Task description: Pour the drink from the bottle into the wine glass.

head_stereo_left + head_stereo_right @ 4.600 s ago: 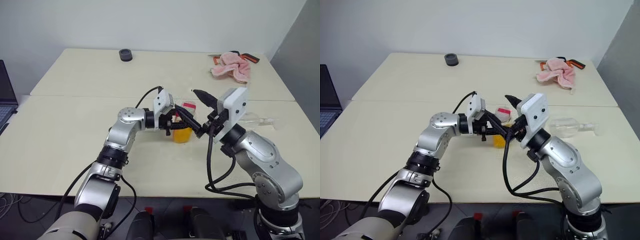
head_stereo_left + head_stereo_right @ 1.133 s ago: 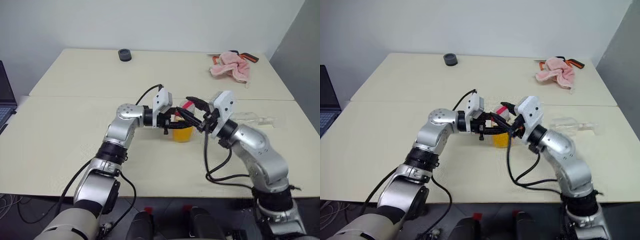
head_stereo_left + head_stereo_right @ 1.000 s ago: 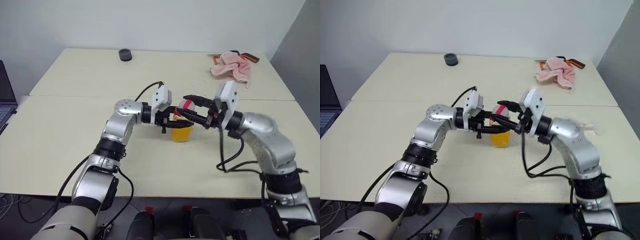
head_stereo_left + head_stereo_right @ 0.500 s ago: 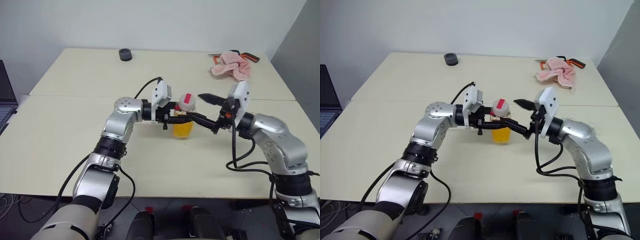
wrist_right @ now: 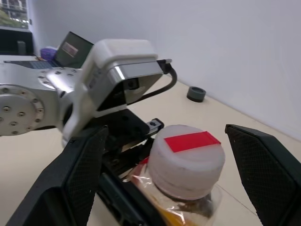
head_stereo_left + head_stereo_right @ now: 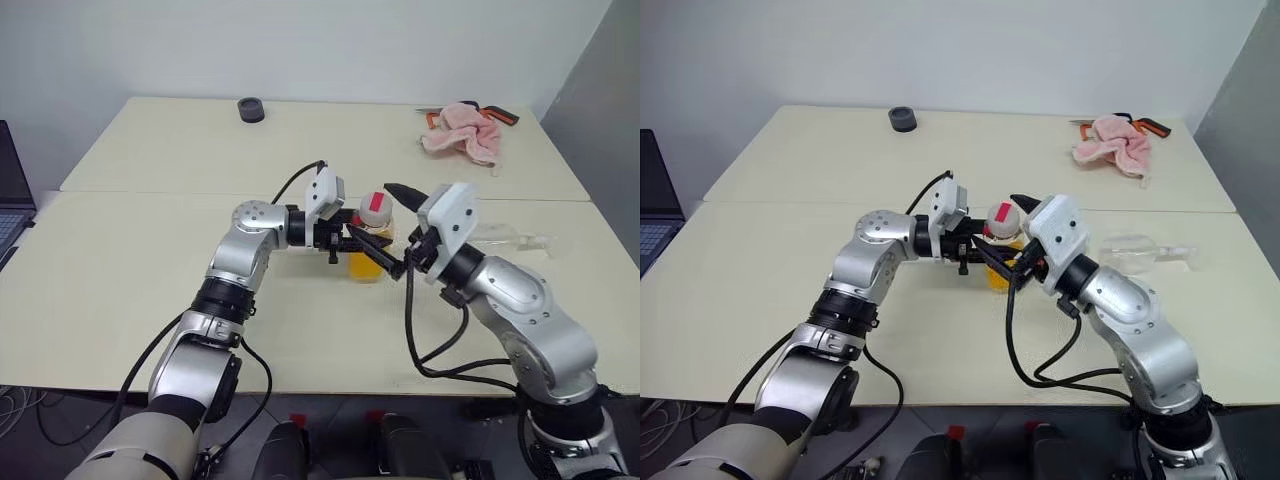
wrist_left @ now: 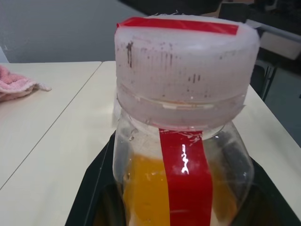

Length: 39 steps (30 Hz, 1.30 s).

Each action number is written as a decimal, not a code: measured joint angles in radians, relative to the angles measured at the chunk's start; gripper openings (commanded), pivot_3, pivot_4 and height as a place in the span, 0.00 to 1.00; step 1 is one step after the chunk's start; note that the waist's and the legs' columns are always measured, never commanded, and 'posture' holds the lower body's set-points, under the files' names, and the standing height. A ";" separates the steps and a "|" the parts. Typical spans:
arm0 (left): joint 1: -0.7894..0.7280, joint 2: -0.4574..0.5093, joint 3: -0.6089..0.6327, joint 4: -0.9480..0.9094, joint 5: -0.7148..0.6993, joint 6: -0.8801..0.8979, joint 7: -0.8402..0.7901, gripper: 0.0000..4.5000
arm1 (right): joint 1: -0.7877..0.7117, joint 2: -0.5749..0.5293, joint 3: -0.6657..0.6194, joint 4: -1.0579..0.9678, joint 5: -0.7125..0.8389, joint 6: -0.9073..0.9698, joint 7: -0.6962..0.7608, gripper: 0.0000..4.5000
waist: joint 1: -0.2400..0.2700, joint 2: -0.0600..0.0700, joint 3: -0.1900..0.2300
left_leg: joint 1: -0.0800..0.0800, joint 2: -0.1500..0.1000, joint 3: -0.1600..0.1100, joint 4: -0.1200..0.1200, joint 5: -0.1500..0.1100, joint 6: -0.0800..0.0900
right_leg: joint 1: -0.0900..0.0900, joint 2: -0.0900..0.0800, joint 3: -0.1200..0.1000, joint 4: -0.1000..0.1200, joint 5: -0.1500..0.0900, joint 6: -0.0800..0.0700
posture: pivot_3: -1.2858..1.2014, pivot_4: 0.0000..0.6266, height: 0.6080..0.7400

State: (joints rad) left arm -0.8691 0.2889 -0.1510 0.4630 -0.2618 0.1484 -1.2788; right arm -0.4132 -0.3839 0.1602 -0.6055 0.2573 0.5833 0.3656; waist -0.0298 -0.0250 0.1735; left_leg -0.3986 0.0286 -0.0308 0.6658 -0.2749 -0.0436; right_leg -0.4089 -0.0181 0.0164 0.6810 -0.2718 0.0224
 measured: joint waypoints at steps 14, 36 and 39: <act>0.000 0.000 0.000 -0.001 0.000 -0.001 0.002 0.39 | -0.013 0.032 -0.015 0.047 -0.040 -0.023 -0.019 0.95 | 0.000 0.000 0.000 | 0.000 0.000 0.000 0.000 0.000 0.000 | 0.000 0.000 0.000 0.000 0.000 0.000 | 0.52 0.24 1.00; 0.001 0.018 -0.003 -0.003 0.003 0.001 -0.011 0.39 | 0.037 0.008 -0.107 -0.046 0.013 0.030 -0.018 0.95 | 0.000 0.000 0.000 | 0.000 0.000 0.000 0.000 0.000 0.000 | 0.000 0.000 0.000 0.000 0.000 0.000 | 0.52 0.24 1.00; 0.001 0.018 -0.003 -0.003 0.003 0.001 -0.012 0.39 | 0.040 0.012 -0.107 -0.051 0.026 0.034 -0.016 0.95 | 0.000 0.000 0.000 | 0.000 0.000 0.000 0.000 0.000 0.000 | 0.000 0.000 0.000 0.000 0.000 0.000 | 0.52 0.24 1.00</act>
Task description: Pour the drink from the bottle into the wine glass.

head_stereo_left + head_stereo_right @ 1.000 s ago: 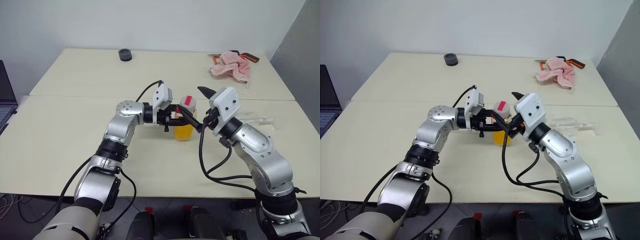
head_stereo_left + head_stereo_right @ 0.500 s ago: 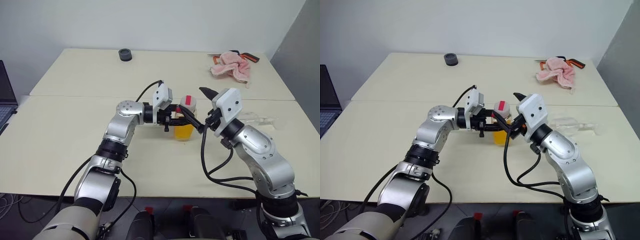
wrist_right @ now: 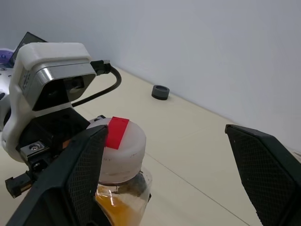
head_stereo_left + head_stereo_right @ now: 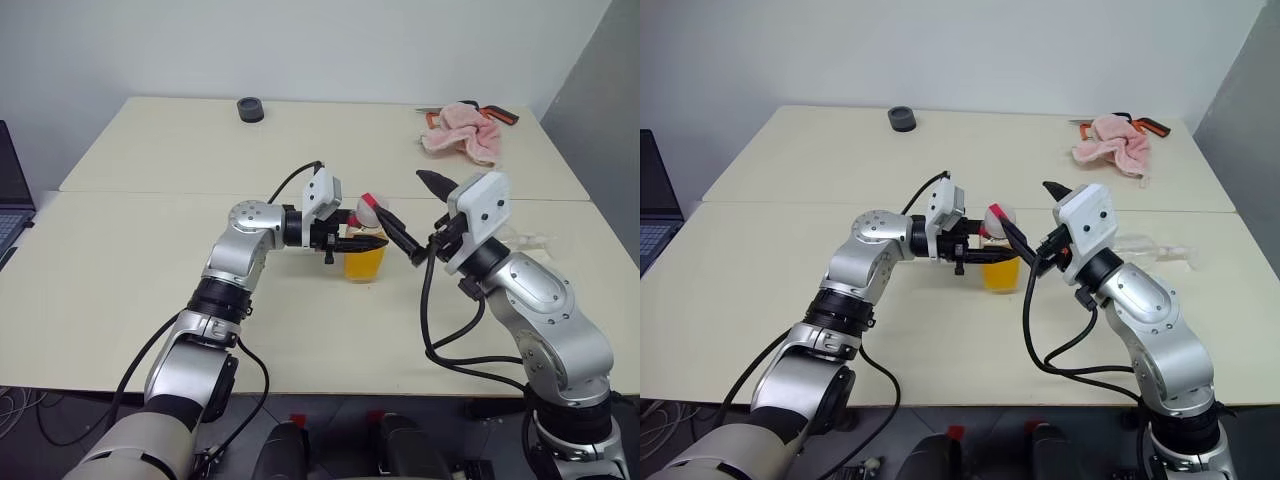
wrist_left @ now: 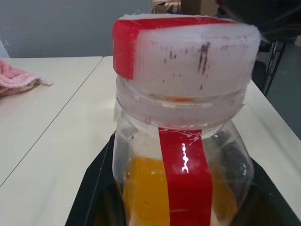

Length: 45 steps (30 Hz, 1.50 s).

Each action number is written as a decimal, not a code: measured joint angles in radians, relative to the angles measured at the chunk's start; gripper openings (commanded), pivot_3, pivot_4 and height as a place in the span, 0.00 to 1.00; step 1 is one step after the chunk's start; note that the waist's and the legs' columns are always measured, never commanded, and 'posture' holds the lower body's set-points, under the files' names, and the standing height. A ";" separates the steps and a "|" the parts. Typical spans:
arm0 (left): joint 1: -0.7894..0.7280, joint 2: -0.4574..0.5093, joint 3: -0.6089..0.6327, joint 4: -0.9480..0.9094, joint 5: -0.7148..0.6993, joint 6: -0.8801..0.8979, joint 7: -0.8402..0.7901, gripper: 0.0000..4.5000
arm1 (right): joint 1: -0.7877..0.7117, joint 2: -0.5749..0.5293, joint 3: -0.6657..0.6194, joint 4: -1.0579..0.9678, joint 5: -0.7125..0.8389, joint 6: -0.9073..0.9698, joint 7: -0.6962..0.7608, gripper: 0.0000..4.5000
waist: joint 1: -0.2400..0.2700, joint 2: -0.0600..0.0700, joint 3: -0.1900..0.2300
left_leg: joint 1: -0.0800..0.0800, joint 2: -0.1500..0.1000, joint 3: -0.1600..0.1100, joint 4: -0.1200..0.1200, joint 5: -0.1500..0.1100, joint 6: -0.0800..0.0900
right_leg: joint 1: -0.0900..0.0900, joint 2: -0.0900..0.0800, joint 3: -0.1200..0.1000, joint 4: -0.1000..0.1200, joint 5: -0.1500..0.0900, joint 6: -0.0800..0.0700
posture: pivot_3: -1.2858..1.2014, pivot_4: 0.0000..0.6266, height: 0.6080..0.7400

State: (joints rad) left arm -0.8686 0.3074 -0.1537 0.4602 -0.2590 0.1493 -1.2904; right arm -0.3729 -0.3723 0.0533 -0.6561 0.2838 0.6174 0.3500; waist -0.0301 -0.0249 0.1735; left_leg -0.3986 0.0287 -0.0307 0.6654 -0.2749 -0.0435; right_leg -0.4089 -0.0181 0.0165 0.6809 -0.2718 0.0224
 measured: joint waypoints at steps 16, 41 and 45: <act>0.000 -0.001 0.000 0.003 0.000 0.000 -0.009 0.39 | -0.042 -0.037 0.102 0.002 0.008 0.023 0.043 0.95 | -0.001 0.000 0.000 | 0.000 0.000 0.000 0.000 0.000 0.000 | 0.000 0.000 0.000 0.000 0.000 0.000 | 0.52 0.24 1.00; 0.000 -0.001 0.000 0.004 0.000 0.000 -0.010 0.39 | -0.045 -0.012 0.077 0.044 -0.049 -0.012 0.018 0.95 | 0.000 0.000 0.000 | 0.000 0.000 0.000 0.000 0.000 0.000 | 0.000 0.000 0.000 0.000 0.000 0.000 | 0.52 0.24 1.00; 0.000 -0.001 0.000 0.003 0.000 0.001 -0.010 0.39 | -0.037 -0.015 0.064 0.030 -0.033 0.002 0.021 0.95 | 0.000 0.000 0.000 | 0.000 0.000 0.000 0.000 0.000 0.000 | 0.000 0.000 0.000 0.000 0.000 0.000 | 0.52 0.24 1.00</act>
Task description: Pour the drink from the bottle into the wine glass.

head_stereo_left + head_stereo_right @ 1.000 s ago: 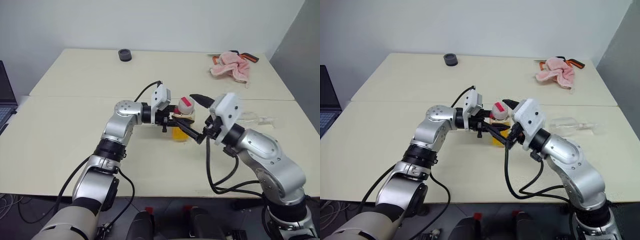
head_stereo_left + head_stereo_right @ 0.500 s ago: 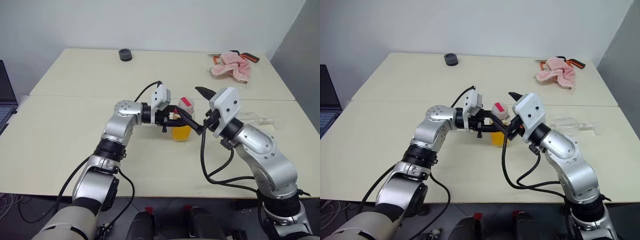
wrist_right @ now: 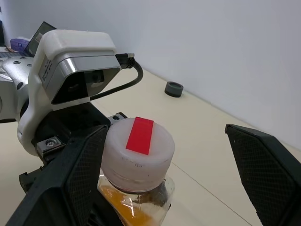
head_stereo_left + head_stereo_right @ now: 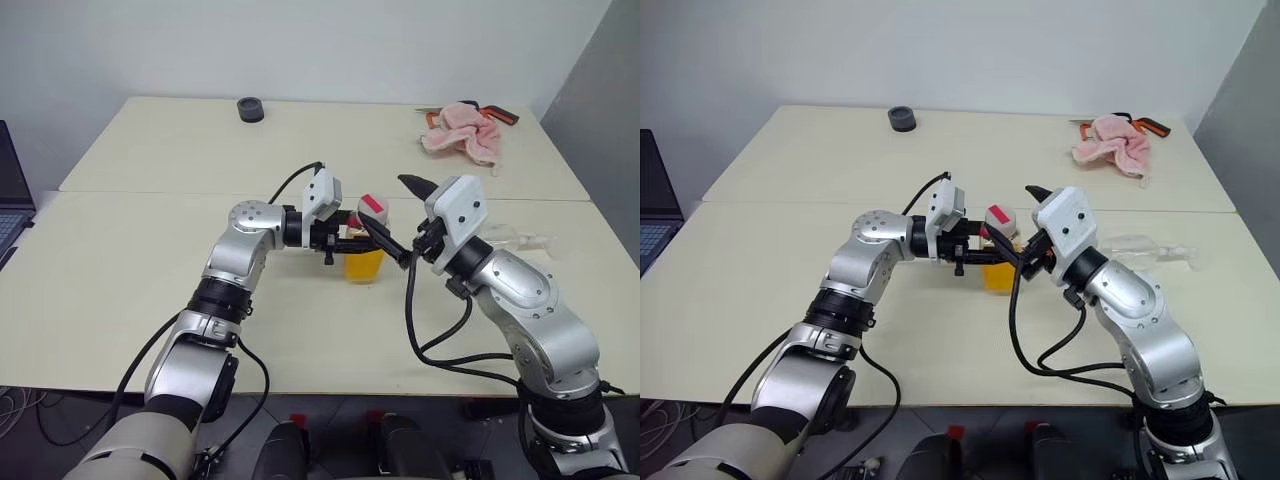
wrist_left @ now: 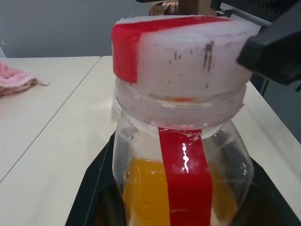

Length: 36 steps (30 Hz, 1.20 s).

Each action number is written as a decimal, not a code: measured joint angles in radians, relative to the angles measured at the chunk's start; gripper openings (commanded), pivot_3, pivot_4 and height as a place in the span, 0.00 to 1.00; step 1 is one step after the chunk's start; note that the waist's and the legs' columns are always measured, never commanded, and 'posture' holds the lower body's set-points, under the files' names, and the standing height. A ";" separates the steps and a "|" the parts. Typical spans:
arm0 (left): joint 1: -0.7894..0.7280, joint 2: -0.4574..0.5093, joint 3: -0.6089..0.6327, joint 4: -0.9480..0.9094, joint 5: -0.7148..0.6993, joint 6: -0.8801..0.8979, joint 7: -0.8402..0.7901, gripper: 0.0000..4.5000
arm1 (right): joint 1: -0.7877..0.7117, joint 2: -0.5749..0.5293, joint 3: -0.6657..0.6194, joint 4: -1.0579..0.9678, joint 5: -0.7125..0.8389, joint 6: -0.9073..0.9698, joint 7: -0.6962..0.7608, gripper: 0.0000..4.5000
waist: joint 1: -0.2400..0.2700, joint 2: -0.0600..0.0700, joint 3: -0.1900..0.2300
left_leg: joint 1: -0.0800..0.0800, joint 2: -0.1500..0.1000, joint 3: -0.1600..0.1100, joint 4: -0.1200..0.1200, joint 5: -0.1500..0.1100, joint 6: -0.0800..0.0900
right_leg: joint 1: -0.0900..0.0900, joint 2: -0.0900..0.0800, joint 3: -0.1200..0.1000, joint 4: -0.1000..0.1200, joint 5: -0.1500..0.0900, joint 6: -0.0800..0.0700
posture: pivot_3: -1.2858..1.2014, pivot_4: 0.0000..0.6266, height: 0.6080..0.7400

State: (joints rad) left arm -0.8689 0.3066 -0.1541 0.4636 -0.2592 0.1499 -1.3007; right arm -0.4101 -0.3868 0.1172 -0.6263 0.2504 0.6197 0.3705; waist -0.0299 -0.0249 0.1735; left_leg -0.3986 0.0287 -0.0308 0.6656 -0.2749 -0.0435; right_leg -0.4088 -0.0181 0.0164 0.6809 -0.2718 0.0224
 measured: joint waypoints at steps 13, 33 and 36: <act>0.000 0.001 0.000 0.000 0.000 0.000 -0.001 0.39 | 0.011 -0.014 -0.026 -0.029 0.038 0.034 0.006 0.95 | 0.000 0.000 0.000 | 0.000 0.000 0.000 0.000 0.000 0.000 | 0.000 0.000 0.000 0.000 0.000 0.000 | 0.52 0.24 1.00; 0.000 0.001 0.000 0.000 0.000 0.000 -0.002 0.39 | 0.031 -0.036 -0.032 -0.036 0.047 0.034 0.015 0.95 | 0.000 0.000 0.000 | 0.000 0.000 0.000 0.000 0.000 0.000 | 0.000 0.000 0.000 0.000 0.000 0.000 | 0.52 0.24 1.00; 0.000 0.001 0.000 0.000 0.000 0.000 -0.001 0.39 | 0.031 -0.036 -0.036 -0.038 0.048 0.034 0.018 0.95 | 0.000 0.000 0.000 | 0.000 0.000 0.000 0.000 0.000 0.000 | 0.000 0.000 0.000 0.000 0.000 0.000 | 0.52 0.24 1.00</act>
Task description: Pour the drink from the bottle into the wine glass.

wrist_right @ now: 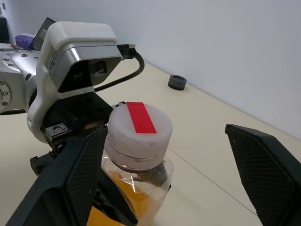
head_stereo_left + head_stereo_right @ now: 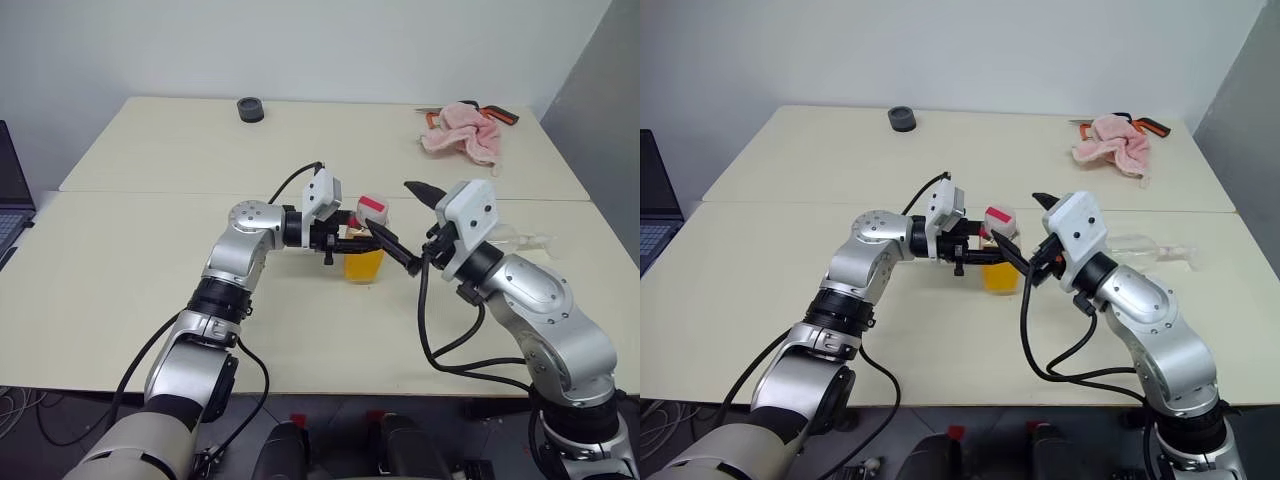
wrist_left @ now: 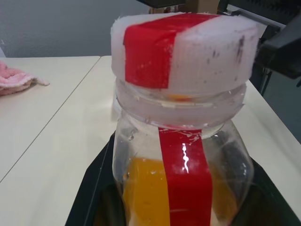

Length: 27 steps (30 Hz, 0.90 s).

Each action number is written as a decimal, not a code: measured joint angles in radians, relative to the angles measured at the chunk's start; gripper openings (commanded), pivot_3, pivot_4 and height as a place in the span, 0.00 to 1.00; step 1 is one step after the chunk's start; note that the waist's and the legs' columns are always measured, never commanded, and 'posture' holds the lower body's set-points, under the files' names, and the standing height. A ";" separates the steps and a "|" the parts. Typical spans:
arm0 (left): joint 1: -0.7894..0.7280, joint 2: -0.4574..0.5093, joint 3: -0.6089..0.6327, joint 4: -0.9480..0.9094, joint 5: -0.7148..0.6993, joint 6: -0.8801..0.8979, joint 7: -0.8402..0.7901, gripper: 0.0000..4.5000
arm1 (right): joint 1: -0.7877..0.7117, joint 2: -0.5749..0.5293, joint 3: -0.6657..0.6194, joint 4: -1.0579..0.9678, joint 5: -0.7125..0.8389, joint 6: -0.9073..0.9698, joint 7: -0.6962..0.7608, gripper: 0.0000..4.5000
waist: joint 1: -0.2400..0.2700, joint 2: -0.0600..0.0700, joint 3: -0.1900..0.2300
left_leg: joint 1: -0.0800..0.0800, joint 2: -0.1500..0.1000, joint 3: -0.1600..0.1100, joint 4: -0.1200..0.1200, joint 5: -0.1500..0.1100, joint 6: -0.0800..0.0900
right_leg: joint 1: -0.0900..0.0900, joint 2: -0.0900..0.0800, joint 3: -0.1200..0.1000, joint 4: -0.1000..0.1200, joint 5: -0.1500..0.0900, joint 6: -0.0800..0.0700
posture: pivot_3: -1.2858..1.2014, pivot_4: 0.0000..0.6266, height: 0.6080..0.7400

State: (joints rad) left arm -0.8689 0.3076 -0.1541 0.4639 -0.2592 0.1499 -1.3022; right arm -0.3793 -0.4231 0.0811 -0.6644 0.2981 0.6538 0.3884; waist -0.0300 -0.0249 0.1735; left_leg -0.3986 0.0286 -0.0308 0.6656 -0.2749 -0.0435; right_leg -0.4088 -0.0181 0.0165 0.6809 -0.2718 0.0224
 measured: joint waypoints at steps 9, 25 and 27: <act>0.000 0.000 0.000 0.011 0.000 0.000 0.000 0.39 | 0.010 -0.009 -0.014 -0.008 0.000 0.009 0.006 0.95 | 0.000 0.000 0.000 | 0.000 0.000 0.000 0.000 0.000 0.000 | 0.000 0.000 0.000 0.000 0.000 0.000 | 0.52 0.24 1.00; 0.000 0.000 0.000 0.013 0.000 0.000 0.001 0.39 | 0.014 -0.026 -0.020 -0.009 -0.001 0.009 0.015 0.95 | 0.000 0.000 0.000 | 0.000 0.000 0.000 0.000 0.000 0.000 | 0.000 0.000 0.000 0.000 0.000 0.000 | 0.52 0.24 1.00; 0.000 0.000 0.000 0.013 0.000 0.000 0.000 0.39 | 0.015 -0.028 -0.020 -0.009 -0.001 0.009 0.016 0.95 | 0.000 0.000 0.000 | 0.000 0.000 0.000 0.000 0.000 0.000 | 0.000 0.000 0.000 0.000 0.000 0.000 | 0.52 0.24 1.00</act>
State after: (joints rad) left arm -0.8689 0.3076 -0.1541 0.4772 -0.2590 0.1496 -1.3017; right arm -0.3643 -0.4506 0.0613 -0.6730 0.2973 0.6627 0.4042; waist -0.0299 -0.0250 0.1735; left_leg -0.3986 0.0287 -0.0308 0.6656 -0.2749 -0.0435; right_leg -0.4088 -0.0181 0.0165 0.6809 -0.2718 0.0224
